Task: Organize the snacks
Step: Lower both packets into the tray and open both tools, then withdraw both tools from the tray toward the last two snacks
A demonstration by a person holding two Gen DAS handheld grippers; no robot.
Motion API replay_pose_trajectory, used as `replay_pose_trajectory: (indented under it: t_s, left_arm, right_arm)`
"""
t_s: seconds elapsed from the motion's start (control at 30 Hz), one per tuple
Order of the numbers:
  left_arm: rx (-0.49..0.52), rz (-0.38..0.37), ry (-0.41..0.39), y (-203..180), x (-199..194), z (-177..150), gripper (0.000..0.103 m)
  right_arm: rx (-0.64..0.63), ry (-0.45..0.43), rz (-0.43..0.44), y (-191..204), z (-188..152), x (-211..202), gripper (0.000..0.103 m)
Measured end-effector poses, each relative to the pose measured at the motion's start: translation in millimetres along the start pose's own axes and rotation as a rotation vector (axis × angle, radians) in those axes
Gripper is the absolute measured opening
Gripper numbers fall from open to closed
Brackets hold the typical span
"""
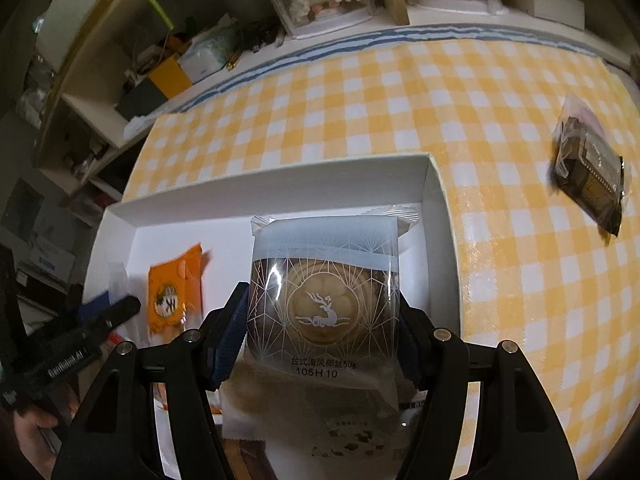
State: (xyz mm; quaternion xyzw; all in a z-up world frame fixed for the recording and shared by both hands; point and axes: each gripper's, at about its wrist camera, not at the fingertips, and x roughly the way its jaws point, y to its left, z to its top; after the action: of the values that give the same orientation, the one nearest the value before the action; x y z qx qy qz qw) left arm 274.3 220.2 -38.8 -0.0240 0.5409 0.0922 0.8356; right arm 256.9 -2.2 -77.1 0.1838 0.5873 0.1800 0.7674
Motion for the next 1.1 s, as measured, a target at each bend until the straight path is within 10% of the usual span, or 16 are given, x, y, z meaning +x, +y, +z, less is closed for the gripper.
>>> replay_pose_trajectory:
  t_s: [0.23,0.8,1.1]
  left_arm:
    - [-0.018,0.007,-0.016,7.0,-5.0,-2.8,0.053]
    - [0.013,-0.019,-0.047,-1.7,-49.7,-15.6,0.103]
    - [0.04,-0.024,-0.059,-6.3,-76.5,-24.1,0.103]
  right_arm:
    - [-0.02,-0.059,-0.03,2.0,14.0,-19.8,0.083]
    - [-0.091,-0.07,-0.037,7.3,-4.3,-50.3,0.103]
    - [-0.126,-0.092,-0.071,12.1,-14.5,-67.0,0.103]
